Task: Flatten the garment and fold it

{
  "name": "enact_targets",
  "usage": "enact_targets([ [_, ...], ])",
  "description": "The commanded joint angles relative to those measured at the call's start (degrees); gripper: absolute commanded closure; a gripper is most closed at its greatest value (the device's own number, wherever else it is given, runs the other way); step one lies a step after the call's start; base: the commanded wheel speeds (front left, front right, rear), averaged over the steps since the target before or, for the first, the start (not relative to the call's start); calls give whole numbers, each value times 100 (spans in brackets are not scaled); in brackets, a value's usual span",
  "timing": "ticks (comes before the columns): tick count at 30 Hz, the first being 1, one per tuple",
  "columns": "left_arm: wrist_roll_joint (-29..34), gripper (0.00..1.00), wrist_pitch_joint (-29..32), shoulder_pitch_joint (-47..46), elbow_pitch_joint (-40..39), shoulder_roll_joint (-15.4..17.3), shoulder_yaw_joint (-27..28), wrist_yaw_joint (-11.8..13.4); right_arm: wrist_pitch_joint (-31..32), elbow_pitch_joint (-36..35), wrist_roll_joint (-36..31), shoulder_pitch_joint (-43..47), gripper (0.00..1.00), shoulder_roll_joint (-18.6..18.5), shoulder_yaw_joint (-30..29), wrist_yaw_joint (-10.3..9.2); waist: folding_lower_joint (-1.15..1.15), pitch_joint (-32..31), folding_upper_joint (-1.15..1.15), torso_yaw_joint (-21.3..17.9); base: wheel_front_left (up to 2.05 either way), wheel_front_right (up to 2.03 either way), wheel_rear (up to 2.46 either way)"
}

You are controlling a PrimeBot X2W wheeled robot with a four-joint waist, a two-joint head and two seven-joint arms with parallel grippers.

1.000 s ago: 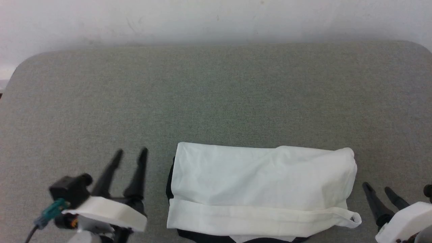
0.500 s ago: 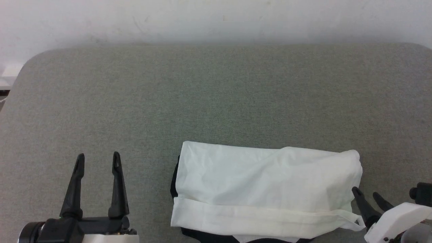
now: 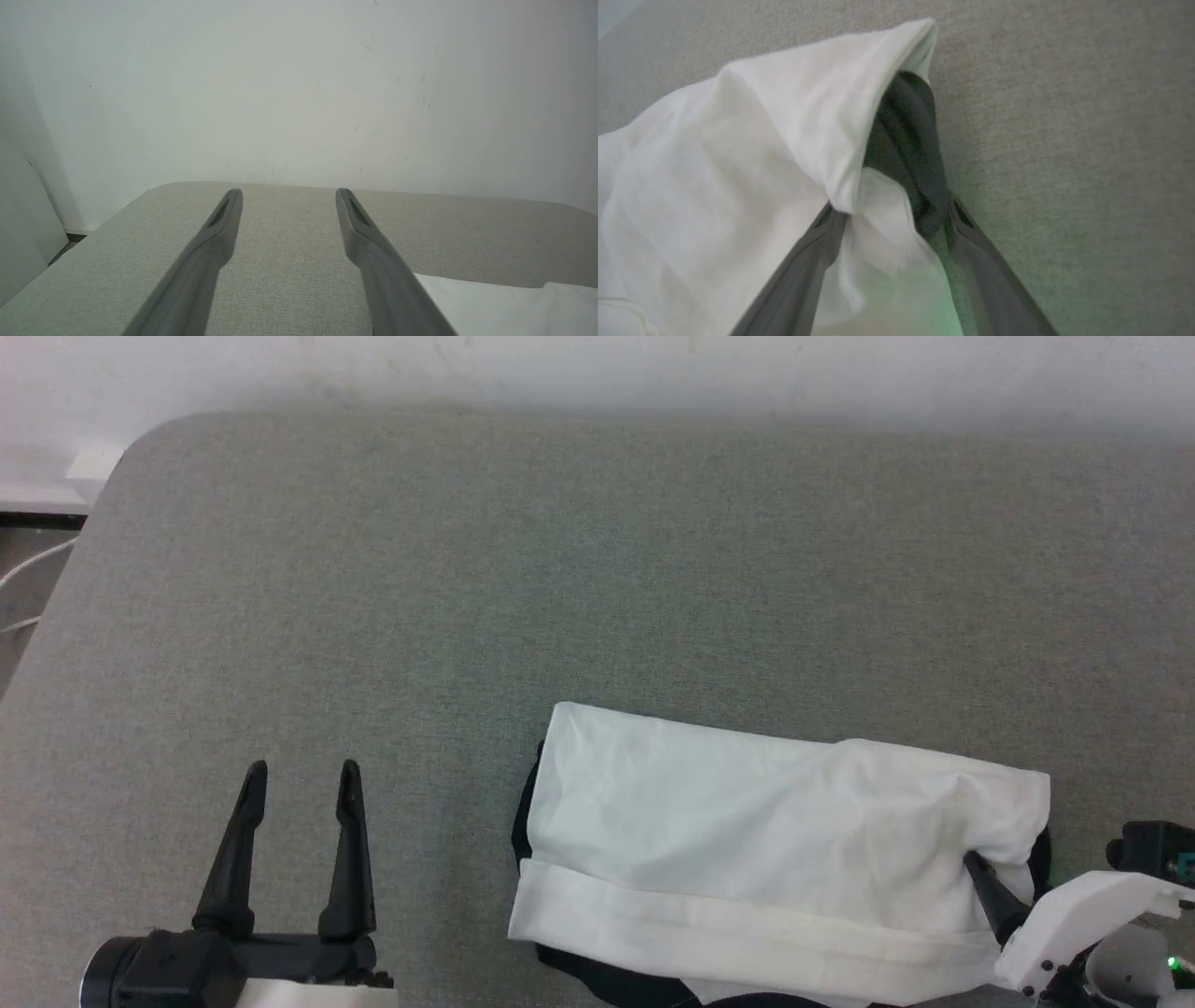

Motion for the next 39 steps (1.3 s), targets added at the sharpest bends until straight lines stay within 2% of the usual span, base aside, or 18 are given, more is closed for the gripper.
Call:
enact_targets([
  [1, 61, 0, -27, -73, 20, -24, 33, -42, 37, 74, -30, -88, 0, 14, -7, -4, 0, 93, 0, 102, 0, 0, 0],
  [2, 82, 0, -27, -80, 40, -36, 47, -85, 50, 182, -35, -136, 0, 14, -20, -4, 0, 110, 0, 122, 0, 0, 0],
  [3, 106, 0, -27, -85, 66, -42, 56, -128, 63, 286, -49, -187, 18, 14, -16, -4, 0, 124, 0, 135, 0, 0, 0],
  [4, 127, 0, -27, -94, 85, -52, 66, -168, 62, 379, -45, -239, 62, 14, -2, -4, 0, 134, 0, 143, 0, 0, 0],
  [5, 142, 0, -27, -102, 106, -64, 72, -209, 52, 469, -17, -291, 100, 14, 2, -4, 0, 143, 0, 150, 0, 0, 0],
  [15, 237, 0, -27, -103, 368, -213, 108, -485, -66, 765, -220, -608, 100, -108, -117, -4, 0, -40, 0, 37, 0, 0, 0],
  [27, 311, 0, -27, -53, 484, -393, 180, -677, 190, 332, -886, -1049, 100, -756, -1584, -4, 0, -130, 0, -184, 0, 0, 0],
  [30, 342, 0, -27, -44, 519, -412, 201, -719, 310, 203, -1031, -1062, 100, -836, -1792, -4, 0, -153, 0, -207, 0, 0, 0],
  [34, 373, 0, -27, -18, 561, -449, 244, -740, 522, -113, -944, -978, 100, -713, -1646, -4, 0, -219, 0, -257, 0, 0, 0],
  [39, 381, 0, -27, 26, 630, -520, 254, -782, 924, -736, -591, -696, 100, -472, -1036, -4, 0, -341, 0, -306, 0, 0, 0],
])
